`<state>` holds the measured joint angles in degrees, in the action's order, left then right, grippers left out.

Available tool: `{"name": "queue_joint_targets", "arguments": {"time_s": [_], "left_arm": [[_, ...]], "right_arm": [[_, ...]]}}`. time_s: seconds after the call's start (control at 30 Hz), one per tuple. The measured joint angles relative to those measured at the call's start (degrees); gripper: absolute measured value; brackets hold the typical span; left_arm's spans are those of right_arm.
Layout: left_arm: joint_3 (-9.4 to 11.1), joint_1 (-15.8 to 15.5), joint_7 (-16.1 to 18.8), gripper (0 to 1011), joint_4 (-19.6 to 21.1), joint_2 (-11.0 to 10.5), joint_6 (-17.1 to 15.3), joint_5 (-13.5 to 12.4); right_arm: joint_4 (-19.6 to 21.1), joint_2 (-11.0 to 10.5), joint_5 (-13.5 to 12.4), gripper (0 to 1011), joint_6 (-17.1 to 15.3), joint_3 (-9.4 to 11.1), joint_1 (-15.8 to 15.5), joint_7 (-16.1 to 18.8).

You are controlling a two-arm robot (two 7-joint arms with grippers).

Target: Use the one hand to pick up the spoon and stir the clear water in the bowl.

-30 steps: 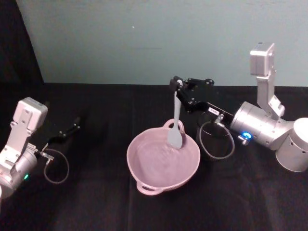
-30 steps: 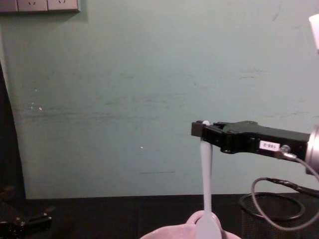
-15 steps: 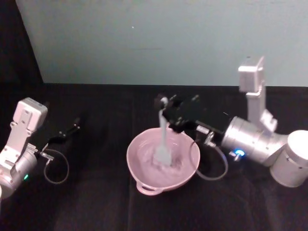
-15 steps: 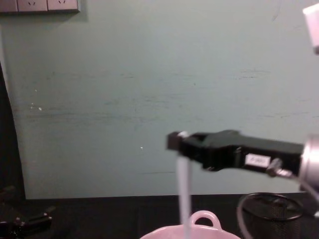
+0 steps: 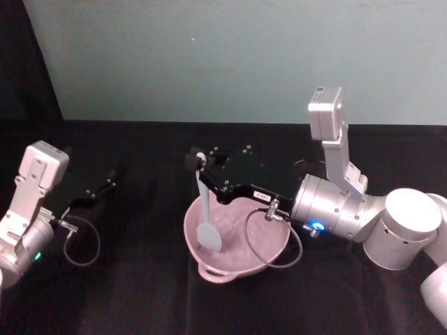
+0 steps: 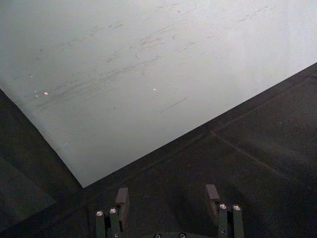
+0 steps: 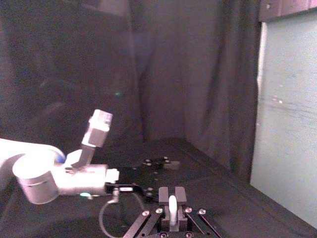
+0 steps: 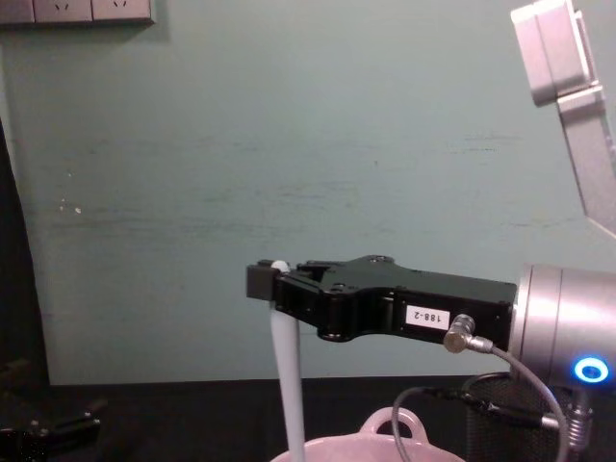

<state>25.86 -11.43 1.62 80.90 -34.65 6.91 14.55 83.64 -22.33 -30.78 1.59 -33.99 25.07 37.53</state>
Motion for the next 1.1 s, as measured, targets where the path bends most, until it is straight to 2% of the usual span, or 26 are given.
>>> {"name": "queue_joint_targets", "arguments": {"time_s": [0.2, 0.3, 0.43, 0.63, 0.77, 0.97, 1.1], "left_arm": [[0.0, 0.0, 0.0, 1005, 0.0, 0.0, 0.0, 0.0], [0.0, 0.0, 0.0, 1005, 0.0, 0.0, 0.0, 0.0], [0.0, 0.0, 0.0, 1005, 0.0, 0.0, 0.0, 0.0], [0.0, 0.0, 0.0, 1005, 0.0, 0.0, 0.0, 0.0], [0.0, 0.0, 0.0, 1005, 0.0, 0.0, 0.0, 0.0], [0.0, 0.0, 0.0, 1005, 0.0, 0.0, 0.0, 0.0], [0.0, 0.0, 0.0, 1005, 0.0, 0.0, 0.0, 0.0]], "right_arm": [[-5.0, 1.1, -0.4, 84, 1.1, 0.7, 2.2, 0.2], [-8.0, 1.4, -1.3, 84, 1.7, 2.1, 3.2, 0.2], [-8.6, 0.7, -1.8, 84, 2.2, 3.8, 3.4, -0.4], [-7.1, -1.2, -2.1, 84, 2.1, 5.5, 2.5, -1.1], [-5.0, -2.6, -1.9, 84, 1.1, 5.6, 1.3, -1.3], [-0.5, -4.6, -0.6, 84, -1.0, 4.4, -0.6, -1.4], [1.5, -4.9, -0.1, 84, -1.7, 3.1, -1.2, -1.1]]}}
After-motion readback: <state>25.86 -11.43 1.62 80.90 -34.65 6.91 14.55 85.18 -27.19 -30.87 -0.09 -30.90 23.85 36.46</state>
